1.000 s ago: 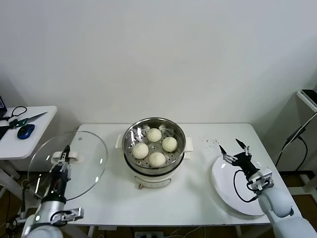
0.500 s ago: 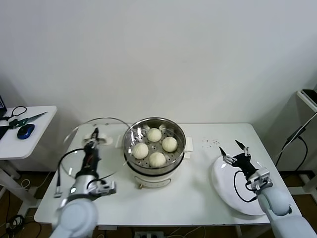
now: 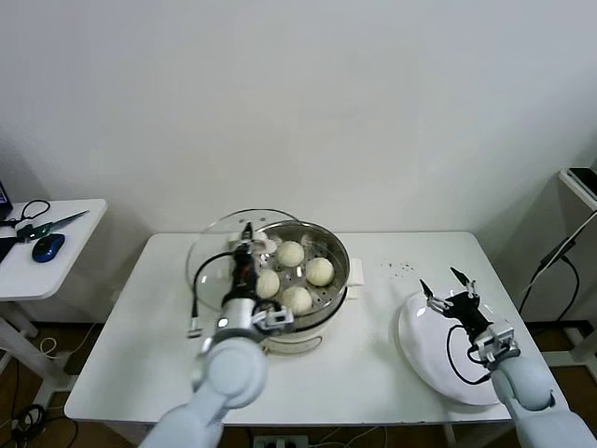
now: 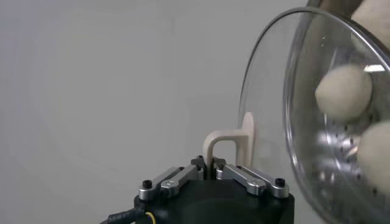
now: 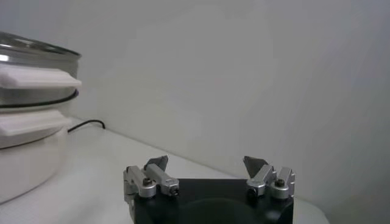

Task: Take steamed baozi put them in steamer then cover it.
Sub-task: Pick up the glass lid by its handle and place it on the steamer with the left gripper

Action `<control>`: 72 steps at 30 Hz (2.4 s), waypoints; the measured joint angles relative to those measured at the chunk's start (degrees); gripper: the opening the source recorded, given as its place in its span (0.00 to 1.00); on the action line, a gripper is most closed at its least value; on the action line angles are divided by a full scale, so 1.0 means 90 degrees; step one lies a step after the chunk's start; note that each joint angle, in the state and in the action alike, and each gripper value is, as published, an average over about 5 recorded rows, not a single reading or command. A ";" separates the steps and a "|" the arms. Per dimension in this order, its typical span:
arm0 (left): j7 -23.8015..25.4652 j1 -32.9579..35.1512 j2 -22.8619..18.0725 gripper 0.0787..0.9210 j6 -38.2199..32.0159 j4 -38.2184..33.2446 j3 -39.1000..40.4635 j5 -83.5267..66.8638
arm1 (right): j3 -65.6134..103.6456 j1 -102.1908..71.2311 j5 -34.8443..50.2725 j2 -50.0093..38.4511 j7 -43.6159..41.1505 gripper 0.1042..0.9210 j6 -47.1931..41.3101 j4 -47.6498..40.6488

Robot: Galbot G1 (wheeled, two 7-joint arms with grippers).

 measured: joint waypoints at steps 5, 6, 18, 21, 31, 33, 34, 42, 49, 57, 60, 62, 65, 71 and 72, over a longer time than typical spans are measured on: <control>0.0007 -0.0202 -0.0428 0.08 0.0005 0.0429 0.0302 0.0205 | 0.0065 -0.0034 -0.0041 0.0004 -0.0016 0.88 0.0028 -0.0020; 0.0007 -0.0228 -0.0504 0.08 0.0005 0.0509 0.0340 0.0247 | 0.0069 -0.0035 -0.0047 0.0002 -0.0017 0.88 0.0031 -0.0025; 0.0000 -0.0449 -0.1137 0.08 0.0004 0.1302 0.0494 0.0716 | 0.0066 -0.0019 -0.0147 -0.0006 -0.0034 0.88 0.0072 -0.0068; -0.0016 -0.0485 -0.1192 0.08 0.0002 0.1432 0.0513 0.0765 | 0.0074 -0.0022 -0.0174 0.0006 -0.0047 0.88 0.0090 -0.0092; -0.0084 -0.0581 -0.1315 0.08 0.0000 0.1735 0.0527 0.0784 | 0.0098 -0.0018 -0.0241 0.0030 -0.0074 0.88 0.0131 -0.0141; -0.0092 -0.0577 -0.1320 0.08 0.0000 0.1772 0.0524 0.0773 | 0.0102 -0.0012 -0.0252 0.0030 -0.0083 0.88 0.0139 -0.0156; -0.0096 -0.0573 -0.1321 0.08 0.0001 0.1790 0.0523 0.0765 | 0.0103 -0.0007 -0.0256 0.0030 -0.0088 0.88 0.0143 -0.0163; -0.0138 -0.0580 -0.1327 0.08 0.0003 0.1930 0.0497 0.0744 | 0.0102 0.0035 -0.0299 0.0058 -0.0116 0.88 0.0165 -0.0198; -0.0226 -0.0595 -0.1327 0.08 0.0003 0.2016 0.0497 0.0702 | 0.0105 0.0041 -0.0358 0.0086 -0.0139 0.88 0.0196 -0.0232; -0.0311 -0.0587 -0.1327 0.08 0.0003 0.2070 0.0510 0.0632 | 0.0125 0.0041 -0.0407 0.0127 -0.0158 0.88 0.0225 -0.0249; -0.0338 -0.0589 -0.1328 0.08 0.0003 0.2075 0.0518 0.0587 | 0.0130 0.0046 -0.0421 0.0139 -0.0167 0.88 0.0229 -0.0251; -0.0357 -0.0581 -0.1328 0.08 0.0003 0.2073 0.0523 0.0550 | 0.0131 0.0051 -0.0426 0.0143 -0.0172 0.88 0.0229 -0.0251; -0.0370 -0.0567 -0.1317 0.09 0.0003 0.2051 0.0542 0.0492 | 0.0135 0.0060 -0.0427 0.0144 -0.0179 0.88 0.0230 -0.0251; -0.0336 -0.0552 -0.1231 0.26 -0.0007 0.1915 0.0572 0.0406 | 0.0172 0.0060 -0.0416 0.0144 -0.0190 0.88 0.0187 -0.0240; -0.0324 -0.0545 -0.1209 0.30 -0.0006 0.1885 0.0570 0.0399 | 0.0182 0.0056 -0.0408 0.0145 -0.0194 0.88 0.0171 -0.0233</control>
